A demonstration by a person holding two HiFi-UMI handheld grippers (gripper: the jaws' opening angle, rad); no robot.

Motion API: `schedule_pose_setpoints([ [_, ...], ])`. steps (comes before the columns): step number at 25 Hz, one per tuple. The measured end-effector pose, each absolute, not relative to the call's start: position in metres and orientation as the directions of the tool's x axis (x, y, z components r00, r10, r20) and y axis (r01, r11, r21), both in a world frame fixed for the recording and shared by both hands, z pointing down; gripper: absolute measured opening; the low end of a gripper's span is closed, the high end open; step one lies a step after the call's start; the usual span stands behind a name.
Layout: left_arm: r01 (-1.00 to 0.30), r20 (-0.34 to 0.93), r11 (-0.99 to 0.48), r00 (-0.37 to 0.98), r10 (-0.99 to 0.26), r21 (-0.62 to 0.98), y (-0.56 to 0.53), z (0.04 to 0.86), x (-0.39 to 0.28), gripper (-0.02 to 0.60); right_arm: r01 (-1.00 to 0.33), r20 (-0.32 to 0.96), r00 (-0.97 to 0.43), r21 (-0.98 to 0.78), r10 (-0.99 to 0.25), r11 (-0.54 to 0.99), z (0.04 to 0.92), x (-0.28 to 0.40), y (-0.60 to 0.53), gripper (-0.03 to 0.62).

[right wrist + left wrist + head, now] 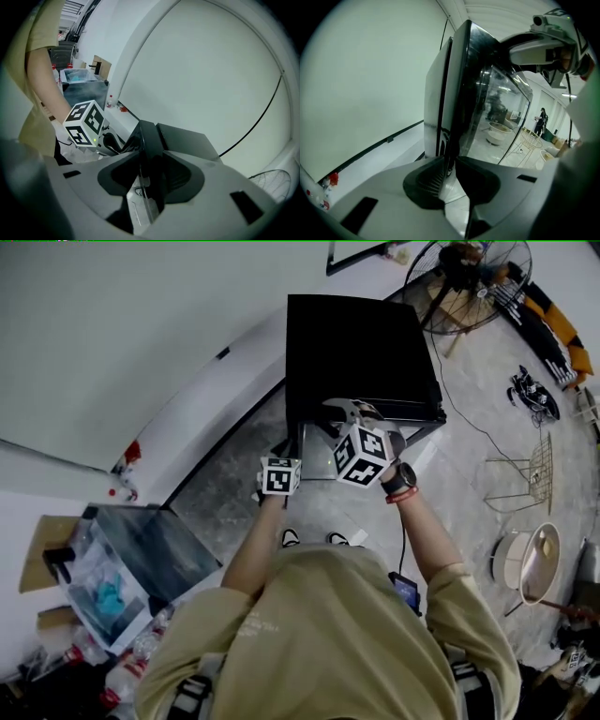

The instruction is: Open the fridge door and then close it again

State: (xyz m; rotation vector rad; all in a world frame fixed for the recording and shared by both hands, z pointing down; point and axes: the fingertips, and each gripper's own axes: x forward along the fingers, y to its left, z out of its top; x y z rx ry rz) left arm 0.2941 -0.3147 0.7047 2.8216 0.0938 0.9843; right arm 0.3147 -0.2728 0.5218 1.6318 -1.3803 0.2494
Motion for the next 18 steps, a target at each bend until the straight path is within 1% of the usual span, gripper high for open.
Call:
schedule_pose_setpoints([
  [7, 0.047, 0.61, -0.988, 0.782, 0.129, 0.148, -0.313, 0.704, 0.295, 0.08, -0.847, 0.668, 0.361, 0.526, -0.65, 0.07, 0.521, 0.316, -0.272, 0.172],
  [14, 0.051, 0.634, -0.991, 0.764, 0.12, 0.126, -0.315, 0.702, 0.291, 0.08, -0.859, 0.627, 0.343, 0.51, -0.699, 0.036, 0.518, 0.316, -0.268, 0.174],
  [16, 0.047, 0.623, -0.992, 0.774, 0.112, 0.12, -0.314, 0.693, 0.289, 0.08, -0.863, 0.615, 0.349, 0.504, -0.707, 0.014, 0.516, 0.316, -0.265, 0.175],
  [18, 0.048, 0.598, -0.992, 0.795, 0.107, 0.113, -0.314, 0.679, 0.287, 0.08, -0.874, 0.592, 0.364, 0.485, -0.719, -0.043, 0.512, 0.318, -0.26, 0.175],
])
